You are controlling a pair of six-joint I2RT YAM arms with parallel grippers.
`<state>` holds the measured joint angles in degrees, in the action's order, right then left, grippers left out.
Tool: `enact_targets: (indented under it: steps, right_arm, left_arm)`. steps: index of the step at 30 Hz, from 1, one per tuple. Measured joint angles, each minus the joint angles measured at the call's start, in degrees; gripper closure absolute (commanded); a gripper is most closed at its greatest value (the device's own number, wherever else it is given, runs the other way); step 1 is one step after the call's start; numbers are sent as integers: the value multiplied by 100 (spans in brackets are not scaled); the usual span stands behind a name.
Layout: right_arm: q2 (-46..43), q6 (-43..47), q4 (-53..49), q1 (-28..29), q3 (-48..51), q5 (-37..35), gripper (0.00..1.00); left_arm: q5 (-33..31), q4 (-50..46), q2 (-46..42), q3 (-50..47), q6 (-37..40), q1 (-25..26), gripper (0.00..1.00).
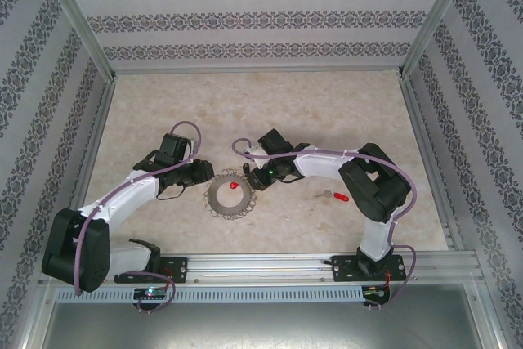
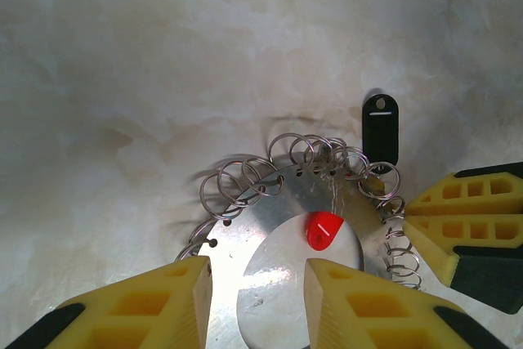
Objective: Put the keys on the keyring
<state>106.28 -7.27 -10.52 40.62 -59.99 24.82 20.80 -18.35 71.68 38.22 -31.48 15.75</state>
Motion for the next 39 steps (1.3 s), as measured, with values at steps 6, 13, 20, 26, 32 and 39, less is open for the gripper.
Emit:
enact_targets:
  steps: [6,13,20,26,32,39]
  right_arm:
    - [0,13,-15,0,0,13,90]
    - [-2,26,-42,2,0,20,86]
    - [-2,63,-46,13,2,90,83]
    - [-2,107,-63,13,2,153,84]
    - [-2,151,-107,13,2,164,89]
    - [-15,216,-109,13,2,186,99]
  left_arm:
    - [0,0,0,0,0,0,65]
    - [-2,0,0,-2,0,0,65]
    - [-2,0,-4,-11,0,0,65]
    - [-2,0,-4,-11,0,0,65]
    - [-2,0,-4,-11,0,0,65]
    - [-2,-2,-7,-11,0,0,65]
